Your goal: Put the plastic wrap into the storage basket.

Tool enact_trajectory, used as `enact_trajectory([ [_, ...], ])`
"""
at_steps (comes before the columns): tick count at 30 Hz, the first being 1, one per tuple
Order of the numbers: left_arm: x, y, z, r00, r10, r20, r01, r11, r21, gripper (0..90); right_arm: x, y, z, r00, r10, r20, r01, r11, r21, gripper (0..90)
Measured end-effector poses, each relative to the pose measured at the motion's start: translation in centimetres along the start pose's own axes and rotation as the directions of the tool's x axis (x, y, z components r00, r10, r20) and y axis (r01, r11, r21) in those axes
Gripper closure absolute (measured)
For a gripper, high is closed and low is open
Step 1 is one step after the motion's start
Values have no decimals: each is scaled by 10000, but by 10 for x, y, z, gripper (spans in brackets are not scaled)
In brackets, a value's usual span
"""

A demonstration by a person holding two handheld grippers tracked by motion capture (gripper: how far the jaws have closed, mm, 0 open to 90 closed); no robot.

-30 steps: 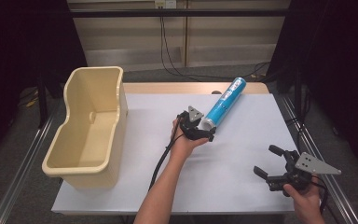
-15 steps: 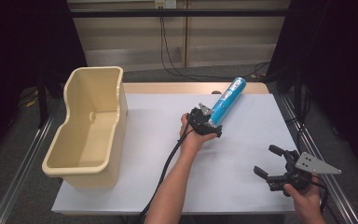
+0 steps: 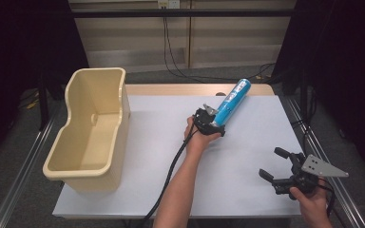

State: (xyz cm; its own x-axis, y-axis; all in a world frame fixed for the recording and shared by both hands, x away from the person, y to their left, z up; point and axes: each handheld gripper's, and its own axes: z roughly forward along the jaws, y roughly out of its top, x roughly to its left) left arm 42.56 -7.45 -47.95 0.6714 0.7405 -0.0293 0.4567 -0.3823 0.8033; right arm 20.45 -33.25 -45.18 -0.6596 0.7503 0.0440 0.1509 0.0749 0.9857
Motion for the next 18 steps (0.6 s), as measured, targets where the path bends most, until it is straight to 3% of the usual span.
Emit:
enact_trajectory([
  [7,-3,-1,6,9999,73,-96,-73,10000,-5,234,0,0,0,10000,26,11,-26,10000,9,22],
  [9,-3,-1,6,10000,-2,-16,2,10000,49,300,-1,-1,0,10000,47,0,-47,10000,20,22],
  [18,-6,0,5,9998,-113,-156,116,9998,181,322,-1,0,-1,10000,51,39,-51,10000,3,22],
])
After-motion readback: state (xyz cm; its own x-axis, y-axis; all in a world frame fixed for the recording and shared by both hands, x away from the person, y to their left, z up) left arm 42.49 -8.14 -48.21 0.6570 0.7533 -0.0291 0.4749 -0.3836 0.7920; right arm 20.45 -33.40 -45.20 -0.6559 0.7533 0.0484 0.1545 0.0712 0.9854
